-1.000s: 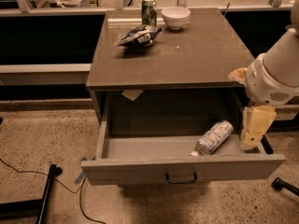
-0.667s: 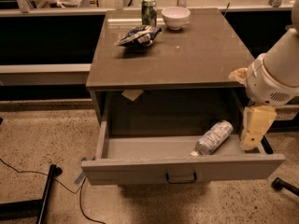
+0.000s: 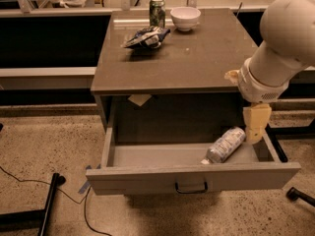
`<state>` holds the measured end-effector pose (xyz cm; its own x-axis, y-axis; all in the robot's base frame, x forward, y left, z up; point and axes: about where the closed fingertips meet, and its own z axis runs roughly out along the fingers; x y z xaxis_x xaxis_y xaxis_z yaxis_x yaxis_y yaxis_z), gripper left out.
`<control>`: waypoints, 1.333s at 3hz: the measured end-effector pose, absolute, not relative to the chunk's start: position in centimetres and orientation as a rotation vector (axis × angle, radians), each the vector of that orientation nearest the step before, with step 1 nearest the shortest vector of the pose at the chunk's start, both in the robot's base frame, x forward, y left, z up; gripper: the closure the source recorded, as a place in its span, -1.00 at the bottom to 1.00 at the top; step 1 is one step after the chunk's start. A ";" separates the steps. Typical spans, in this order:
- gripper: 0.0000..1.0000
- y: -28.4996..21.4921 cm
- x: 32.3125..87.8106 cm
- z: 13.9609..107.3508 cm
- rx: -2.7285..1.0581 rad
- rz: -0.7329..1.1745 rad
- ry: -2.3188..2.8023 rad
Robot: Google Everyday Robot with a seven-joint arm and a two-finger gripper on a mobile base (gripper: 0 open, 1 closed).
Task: Pick blue plastic bottle from top drawer and place on counter
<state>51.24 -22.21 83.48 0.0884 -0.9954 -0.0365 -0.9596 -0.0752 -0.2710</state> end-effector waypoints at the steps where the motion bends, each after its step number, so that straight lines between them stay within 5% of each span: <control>1: -1.00 -23.3 55.4 80.0 -2.342 -0.367 1.751; 4: -1.00 -25.4 58.6 76.8 -2.504 -0.324 1.595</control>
Offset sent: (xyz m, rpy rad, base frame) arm 0.0961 -0.0596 -0.0894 -0.1313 0.0889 0.4252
